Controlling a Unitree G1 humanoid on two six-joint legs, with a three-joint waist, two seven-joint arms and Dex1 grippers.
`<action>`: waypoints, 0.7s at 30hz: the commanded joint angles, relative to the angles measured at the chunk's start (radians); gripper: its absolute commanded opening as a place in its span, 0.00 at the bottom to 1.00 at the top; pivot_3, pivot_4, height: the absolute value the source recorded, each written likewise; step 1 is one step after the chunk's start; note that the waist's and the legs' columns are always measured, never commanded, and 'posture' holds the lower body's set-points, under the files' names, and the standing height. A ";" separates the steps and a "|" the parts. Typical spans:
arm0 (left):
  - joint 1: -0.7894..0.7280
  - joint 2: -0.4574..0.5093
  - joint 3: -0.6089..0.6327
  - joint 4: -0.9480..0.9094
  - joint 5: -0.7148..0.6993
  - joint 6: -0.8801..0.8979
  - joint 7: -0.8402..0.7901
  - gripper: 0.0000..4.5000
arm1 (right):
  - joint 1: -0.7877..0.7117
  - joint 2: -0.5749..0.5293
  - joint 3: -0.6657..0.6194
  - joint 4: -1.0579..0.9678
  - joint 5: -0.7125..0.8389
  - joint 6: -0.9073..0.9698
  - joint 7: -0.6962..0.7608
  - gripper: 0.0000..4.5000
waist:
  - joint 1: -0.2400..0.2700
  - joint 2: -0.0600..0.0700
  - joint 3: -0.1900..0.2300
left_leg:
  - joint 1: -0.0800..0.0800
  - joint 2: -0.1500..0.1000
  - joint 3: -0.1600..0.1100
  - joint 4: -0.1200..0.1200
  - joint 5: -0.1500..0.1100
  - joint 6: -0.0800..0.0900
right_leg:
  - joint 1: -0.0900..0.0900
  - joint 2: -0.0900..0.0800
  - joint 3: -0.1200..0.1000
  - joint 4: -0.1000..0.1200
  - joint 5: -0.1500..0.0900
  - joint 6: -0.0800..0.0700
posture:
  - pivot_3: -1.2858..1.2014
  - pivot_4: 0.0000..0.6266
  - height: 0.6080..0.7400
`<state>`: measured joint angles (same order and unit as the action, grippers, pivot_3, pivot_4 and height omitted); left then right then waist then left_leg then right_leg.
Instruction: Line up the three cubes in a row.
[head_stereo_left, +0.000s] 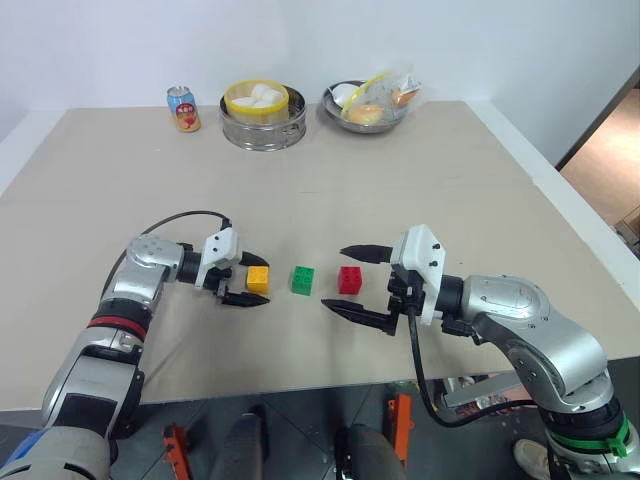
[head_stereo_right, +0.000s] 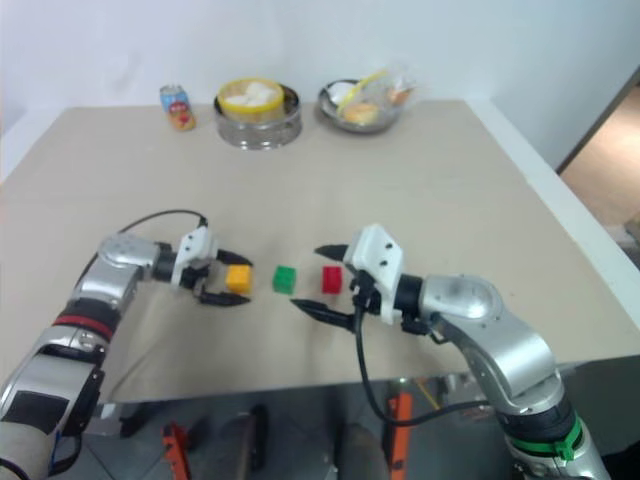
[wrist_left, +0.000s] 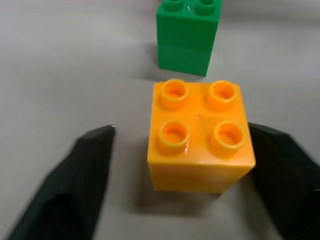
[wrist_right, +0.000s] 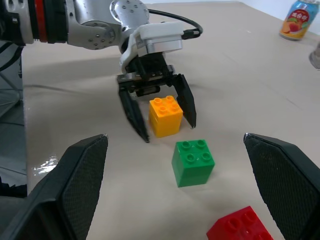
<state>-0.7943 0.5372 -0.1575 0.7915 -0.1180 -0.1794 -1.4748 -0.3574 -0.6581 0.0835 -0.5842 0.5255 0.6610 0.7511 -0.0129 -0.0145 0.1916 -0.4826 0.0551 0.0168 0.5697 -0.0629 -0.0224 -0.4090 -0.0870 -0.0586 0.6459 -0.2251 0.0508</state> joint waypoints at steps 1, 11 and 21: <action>0.022 0.049 0.059 -0.121 -0.060 0.092 -0.006 0.99 | 0.005 0.009 -0.054 -0.040 0.029 0.009 -0.031 1.00 | -0.001 0.000 0.000 | 0.000 0.000 0.000 0.000 0.000 0.000 | 0.000 0.000 0.000 0.000 0.000 0.000 | 0.52 0.24 1.00; 0.254 0.152 0.301 -0.640 -0.243 0.486 0.284 0.99 | 0.056 0.033 -0.162 -0.015 -0.020 0.025 -0.201 1.00 | -0.006 0.000 0.000 | 0.000 0.005 0.000 0.000 0.000 -0.001 | 0.000 0.003 0.000 0.000 0.001 -0.001 | 0.52 0.24 1.00; 0.433 0.067 0.396 -0.826 -0.156 0.465 0.711 0.99 | 0.110 0.048 -0.213 -0.018 -0.188 0.023 -0.398 1.00 | -0.002 0.000 0.000 | 0.000 0.004 0.001 0.000 -0.001 -0.001 | 0.000 0.002 0.001 0.000 0.001 -0.002 | 0.52 0.24 1.00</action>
<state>-0.3707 0.6071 0.2114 0.0169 -0.2924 0.3076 -0.8198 -0.2451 -0.6172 -0.0881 -0.5658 0.3716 0.6893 0.4022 -0.0153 -0.0145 0.1916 -0.4824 0.0594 0.0188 0.5697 -0.0639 -0.0240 -0.4096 -0.0854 -0.0577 0.6462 -0.2240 0.0489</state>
